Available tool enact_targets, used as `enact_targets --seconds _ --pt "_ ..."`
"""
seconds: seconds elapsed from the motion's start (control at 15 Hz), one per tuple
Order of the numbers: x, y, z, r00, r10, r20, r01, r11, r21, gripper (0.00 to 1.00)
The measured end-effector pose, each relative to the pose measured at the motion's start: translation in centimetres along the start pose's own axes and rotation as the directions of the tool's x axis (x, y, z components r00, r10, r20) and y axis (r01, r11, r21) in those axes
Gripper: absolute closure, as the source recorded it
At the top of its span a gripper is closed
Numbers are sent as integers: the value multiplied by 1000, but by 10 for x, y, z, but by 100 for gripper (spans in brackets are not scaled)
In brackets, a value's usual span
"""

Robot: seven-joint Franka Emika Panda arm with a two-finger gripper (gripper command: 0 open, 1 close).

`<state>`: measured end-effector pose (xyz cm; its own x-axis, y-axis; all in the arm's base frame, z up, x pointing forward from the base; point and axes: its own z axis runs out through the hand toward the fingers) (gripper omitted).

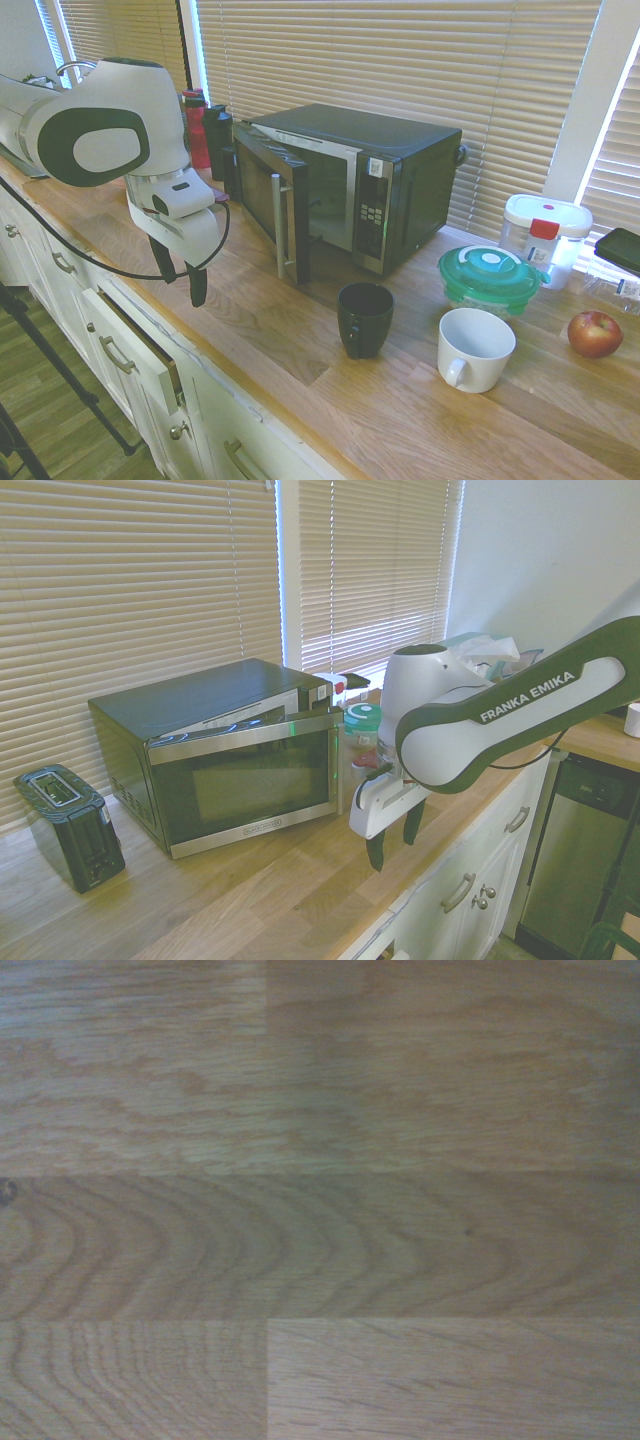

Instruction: Close the microwave

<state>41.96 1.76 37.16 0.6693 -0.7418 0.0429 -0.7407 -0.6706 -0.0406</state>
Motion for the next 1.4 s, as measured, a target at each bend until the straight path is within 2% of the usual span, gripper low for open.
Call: enact_targets --seconds 0.33,0.6,0.93,1.4 --pt "9 -3 -6 1000 4 -13 -4 1000 3 0" --pt "20 -24 -28 998 -29 -63 31 999 24 0" --pt "45 -67 -50 992 -78 -96 81 996 22 0" --pt "103 -137 -69 994 -88 -64 87 996 -14 0"
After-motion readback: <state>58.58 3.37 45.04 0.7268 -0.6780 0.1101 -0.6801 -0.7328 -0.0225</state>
